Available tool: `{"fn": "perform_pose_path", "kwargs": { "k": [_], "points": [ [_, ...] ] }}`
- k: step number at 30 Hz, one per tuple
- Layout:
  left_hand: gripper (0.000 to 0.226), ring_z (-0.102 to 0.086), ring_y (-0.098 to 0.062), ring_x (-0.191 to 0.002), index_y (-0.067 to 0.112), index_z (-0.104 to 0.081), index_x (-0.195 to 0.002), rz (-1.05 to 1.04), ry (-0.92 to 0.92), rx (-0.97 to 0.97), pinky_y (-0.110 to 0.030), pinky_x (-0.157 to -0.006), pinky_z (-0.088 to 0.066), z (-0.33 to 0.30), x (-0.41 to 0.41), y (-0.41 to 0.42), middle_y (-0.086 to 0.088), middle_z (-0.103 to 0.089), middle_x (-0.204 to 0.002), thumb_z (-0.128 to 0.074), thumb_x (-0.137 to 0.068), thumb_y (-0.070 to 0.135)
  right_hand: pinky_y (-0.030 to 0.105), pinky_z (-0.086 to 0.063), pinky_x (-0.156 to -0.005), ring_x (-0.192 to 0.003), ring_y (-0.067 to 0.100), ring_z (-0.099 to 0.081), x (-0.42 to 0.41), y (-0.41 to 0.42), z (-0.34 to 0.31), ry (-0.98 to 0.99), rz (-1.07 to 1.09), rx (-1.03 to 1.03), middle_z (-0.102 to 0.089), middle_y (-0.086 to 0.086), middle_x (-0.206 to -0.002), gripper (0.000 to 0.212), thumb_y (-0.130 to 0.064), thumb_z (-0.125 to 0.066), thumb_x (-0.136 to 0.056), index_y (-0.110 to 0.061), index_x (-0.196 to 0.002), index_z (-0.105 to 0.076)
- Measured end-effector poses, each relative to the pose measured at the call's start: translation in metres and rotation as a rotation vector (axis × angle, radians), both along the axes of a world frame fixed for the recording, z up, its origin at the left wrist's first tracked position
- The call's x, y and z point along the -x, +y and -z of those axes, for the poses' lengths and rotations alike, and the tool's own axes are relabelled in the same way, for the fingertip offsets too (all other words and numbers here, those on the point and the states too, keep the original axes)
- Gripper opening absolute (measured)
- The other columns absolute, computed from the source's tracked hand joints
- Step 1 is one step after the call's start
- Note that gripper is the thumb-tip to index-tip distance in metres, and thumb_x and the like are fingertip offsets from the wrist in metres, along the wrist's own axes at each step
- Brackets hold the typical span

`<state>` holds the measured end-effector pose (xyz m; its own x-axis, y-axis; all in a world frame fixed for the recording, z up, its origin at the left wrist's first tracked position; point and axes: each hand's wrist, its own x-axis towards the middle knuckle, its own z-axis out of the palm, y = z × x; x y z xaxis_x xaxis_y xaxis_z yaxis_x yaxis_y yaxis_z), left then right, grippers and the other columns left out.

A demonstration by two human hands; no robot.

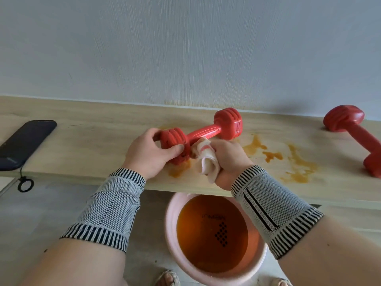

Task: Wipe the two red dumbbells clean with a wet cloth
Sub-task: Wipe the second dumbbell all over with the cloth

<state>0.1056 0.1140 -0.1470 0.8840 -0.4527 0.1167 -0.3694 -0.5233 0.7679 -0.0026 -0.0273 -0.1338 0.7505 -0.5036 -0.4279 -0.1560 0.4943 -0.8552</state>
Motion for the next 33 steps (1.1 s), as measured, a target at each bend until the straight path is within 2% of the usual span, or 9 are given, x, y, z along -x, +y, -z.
{"fn": "perform_pose_path", "kwargs": {
  "k": [3,7,9,15,21,26,30,32,33],
  "points": [
    [0.08,-0.053,-0.019,-0.122,0.03,-0.053,-0.124,0.012,-0.093,-0.034,-0.041,-0.105,-0.041,0.001,0.002,0.002,0.005,-0.059,-0.128,-0.081,-0.054,0.058,0.03,-0.05,-0.05,-0.059,0.024,-0.057,0.012,-0.007,-0.001,-0.052,-0.043,-0.115,-0.055,0.02,-0.092,0.029,-0.002,-0.052,-0.084,0.002,-0.112,-0.062],
    [0.083,-0.036,-0.019,-0.134,0.029,-0.045,-0.132,0.015,-0.276,-0.121,-0.044,-0.108,-0.031,0.002,0.011,-0.001,0.004,-0.05,-0.136,-0.086,-0.062,0.045,0.027,-0.04,-0.056,-0.053,0.015,-0.048,0.03,-0.025,-0.014,-0.122,-0.001,-0.233,-0.056,0.009,-0.068,0.011,-0.007,-0.058,-0.08,0.001,-0.084,-0.066],
    [0.08,-0.032,-0.019,-0.136,0.025,-0.044,-0.133,0.017,-0.376,-0.127,-0.044,-0.104,-0.026,0.005,0.016,-0.005,0.003,-0.049,-0.136,-0.085,-0.066,0.037,0.025,-0.037,-0.055,-0.05,0.013,-0.046,0.039,-0.037,-0.021,-0.138,0.105,-0.224,-0.053,0.005,-0.063,0.009,-0.006,-0.055,-0.082,-0.004,-0.083,-0.064],
    [0.078,-0.038,-0.019,-0.134,0.02,-0.049,-0.128,0.065,-0.471,-0.094,-0.046,-0.1,-0.028,0.009,0.027,0.003,0.008,-0.052,-0.135,-0.086,-0.062,0.039,0.023,-0.051,-0.041,-0.043,0.015,-0.059,0.07,-0.048,-0.03,-0.21,0.236,-0.19,-0.059,0.005,-0.056,0.029,-0.015,-0.039,-0.095,-0.007,-0.072,-0.056],
    [0.054,-0.053,-0.024,-0.118,0.024,-0.058,-0.109,0.096,-0.622,-0.081,-0.044,-0.088,-0.033,0.013,0.041,0.01,0.008,-0.063,-0.12,-0.085,-0.062,0.021,0.01,-0.029,-0.03,-0.044,0.009,-0.038,0.086,-0.049,-0.026,-0.09,0.209,-0.283,-0.034,-0.001,-0.06,0.014,-0.002,-0.042,-0.084,-0.013,-0.076,-0.048],
    [0.049,-0.054,-0.025,-0.112,0.023,-0.059,-0.102,0.093,-0.68,-0.129,-0.044,-0.084,-0.033,0.015,0.047,0.007,0.007,-0.063,-0.118,-0.084,-0.061,0.016,0.015,-0.034,-0.031,-0.043,0.01,-0.045,0.101,-0.044,-0.02,-0.038,0.21,-0.222,-0.041,0.001,-0.062,0.012,-0.003,-0.047,-0.083,-0.009,-0.075,-0.053],
    [0.04,-0.054,-0.027,-0.11,0.022,-0.064,-0.099,0.053,-0.721,-0.094,-0.043,-0.087,-0.036,-0.001,0.062,0.004,0.003,-0.062,-0.117,-0.083,-0.065,0.032,0.026,-0.042,-0.046,-0.04,0.013,-0.052,0.11,-0.029,-0.034,-0.155,0.187,-0.231,-0.055,0.004,-0.056,0.019,-0.004,-0.045,-0.088,-0.006,-0.087,-0.064],
    [0.026,-0.064,-0.023,-0.097,0.021,-0.069,-0.092,0.079,-0.549,0.072,-0.037,-0.084,-0.047,-0.022,0.085,-0.005,0.001,-0.069,-0.103,-0.072,-0.077,0.041,0.028,-0.045,-0.051,-0.048,0.014,-0.057,0.11,-0.021,-0.04,-0.267,0.117,-0.214,-0.063,0.007,-0.073,0.031,-0.01,-0.042,-0.092,-0.009,-0.109,-0.068],
    [0.029,-0.067,-0.02,-0.088,0.02,-0.071,-0.088,0.124,-0.296,0.155,-0.032,-0.077,-0.052,-0.035,0.099,-0.012,0.001,-0.073,-0.094,-0.064,-0.083,0.047,0.028,-0.047,-0.051,-0.054,0.016,-0.059,0.109,-0.017,-0.042,-0.308,0.057,-0.202,-0.064,0.01,-0.083,0.037,-0.013,-0.039,-0.093,-0.011,-0.117,-0.067]
  ]
}}
